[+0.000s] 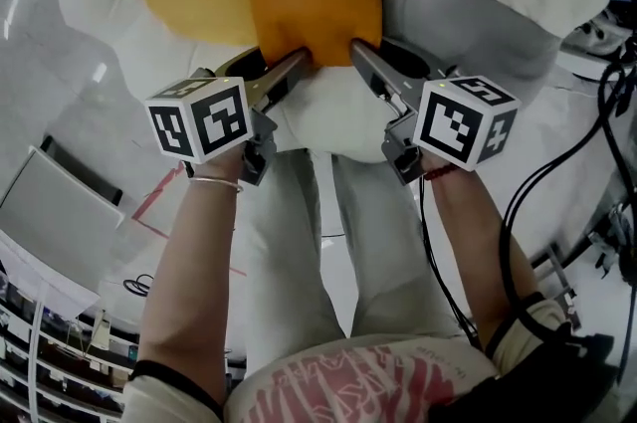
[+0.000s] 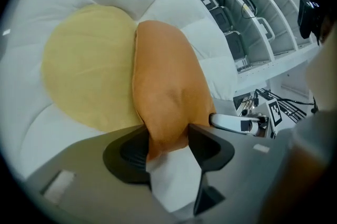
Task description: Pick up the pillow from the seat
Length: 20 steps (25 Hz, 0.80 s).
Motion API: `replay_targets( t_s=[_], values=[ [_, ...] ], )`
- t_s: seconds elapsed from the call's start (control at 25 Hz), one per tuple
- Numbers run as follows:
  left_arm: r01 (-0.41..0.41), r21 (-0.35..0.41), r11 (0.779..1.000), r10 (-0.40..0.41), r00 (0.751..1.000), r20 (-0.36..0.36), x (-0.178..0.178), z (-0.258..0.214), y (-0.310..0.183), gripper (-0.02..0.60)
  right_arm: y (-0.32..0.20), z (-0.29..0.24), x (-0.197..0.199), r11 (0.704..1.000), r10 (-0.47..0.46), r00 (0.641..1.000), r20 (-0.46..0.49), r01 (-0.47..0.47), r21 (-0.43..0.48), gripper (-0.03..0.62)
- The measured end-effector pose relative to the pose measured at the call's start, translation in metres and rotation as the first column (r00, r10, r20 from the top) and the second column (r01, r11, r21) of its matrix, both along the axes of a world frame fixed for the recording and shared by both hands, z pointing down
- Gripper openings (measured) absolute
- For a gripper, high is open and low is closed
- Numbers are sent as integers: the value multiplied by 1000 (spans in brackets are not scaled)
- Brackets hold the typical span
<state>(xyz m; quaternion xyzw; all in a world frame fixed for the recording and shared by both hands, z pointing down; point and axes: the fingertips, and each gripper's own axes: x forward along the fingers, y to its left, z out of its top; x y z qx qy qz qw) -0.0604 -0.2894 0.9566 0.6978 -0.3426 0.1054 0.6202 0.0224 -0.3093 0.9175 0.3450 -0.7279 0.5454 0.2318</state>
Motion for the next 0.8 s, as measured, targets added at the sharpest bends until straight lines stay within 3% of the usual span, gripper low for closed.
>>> replay_targets(
  t_s=[0.16, 0.32, 0.4, 0.64, 0.8],
  values=[
    [-25, -28, 999, 24, 999, -30, -2, -43, 8, 199, 6, -40, -5, 1000, -6, 1000, 4, 6, -4, 77],
    [-30, -132, 991, 17, 995, -102, 0, -100, 34, 175, 26, -91, -7, 996, -23, 1000, 4, 23, -84, 63],
    [-24, -146, 989, 4, 991, -135, 4, -141, 40, 169, 28, -128, -4, 995, -22, 1000, 12, 23, -99, 61],
    [22, 1, 1000, -22, 997, -75, 3, -262, 5, 158, -4, -253, -6, 998, -24, 999, 26, 23, 53, 61],
    [46, 78, 996, -43, 998, -45, 0, -361, 8, 152, 2, -355, -10, 990, -33, 999, 39, 28, 135, 57]
  ],
)
